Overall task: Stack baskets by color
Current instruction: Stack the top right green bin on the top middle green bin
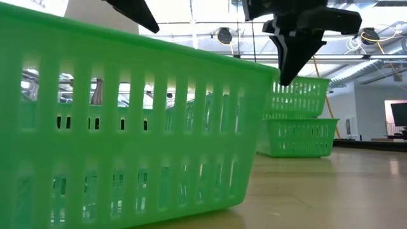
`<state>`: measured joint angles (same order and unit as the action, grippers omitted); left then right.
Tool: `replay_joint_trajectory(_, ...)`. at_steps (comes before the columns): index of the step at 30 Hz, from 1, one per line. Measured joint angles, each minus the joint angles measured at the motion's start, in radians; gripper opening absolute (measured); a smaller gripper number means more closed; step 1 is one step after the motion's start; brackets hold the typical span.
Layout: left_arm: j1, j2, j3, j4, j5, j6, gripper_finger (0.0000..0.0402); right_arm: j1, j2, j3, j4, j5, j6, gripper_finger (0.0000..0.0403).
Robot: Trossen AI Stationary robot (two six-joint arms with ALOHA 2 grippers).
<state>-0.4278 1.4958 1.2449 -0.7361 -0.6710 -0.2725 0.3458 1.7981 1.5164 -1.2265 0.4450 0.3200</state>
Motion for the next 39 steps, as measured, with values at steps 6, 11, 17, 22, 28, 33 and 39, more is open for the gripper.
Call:
replay_joint_trajectory(6,0.000,0.000,0.000,0.000,0.000,-0.003,0.0088,0.000,0.000,-0.045,0.040,-0.003,0.007,0.0004)
replay_joint_trajectory(11,0.000,0.000,0.000,0.000,0.000,-0.003,0.0088,0.000,0.000,-0.080,0.072,-0.004,0.010,0.0004)
replay_joint_trajectory(17,0.000,0.000,0.000,0.000,0.000,-0.004,0.0088,0.000,0.000,-0.104,0.093,-0.005,0.017,0.0015)
replay_joint_trajectory(22,0.000,0.000,0.000,0.000,0.000,-0.006,0.0088,0.000,0.000,-0.138,0.121,-0.032,0.035,0.0037)
replay_joint_trajectory(28,0.000,0.000,0.000,0.000,0.000,-0.010,0.0088,0.001,0.000,-0.154,0.134,-0.031,0.053,0.0057)
replay_joint_trajectory(33,0.000,0.000,0.000,0.001,0.008,-0.018,0.0088,0.002,-0.023,-0.154,0.135,-0.031,0.053,0.0078)
replay_joint_trajectory(39,0.000,0.000,0.000,0.008,0.045,-0.025,0.0088,0.009,-0.101,-0.154,0.136,-0.031,0.044,0.0121)
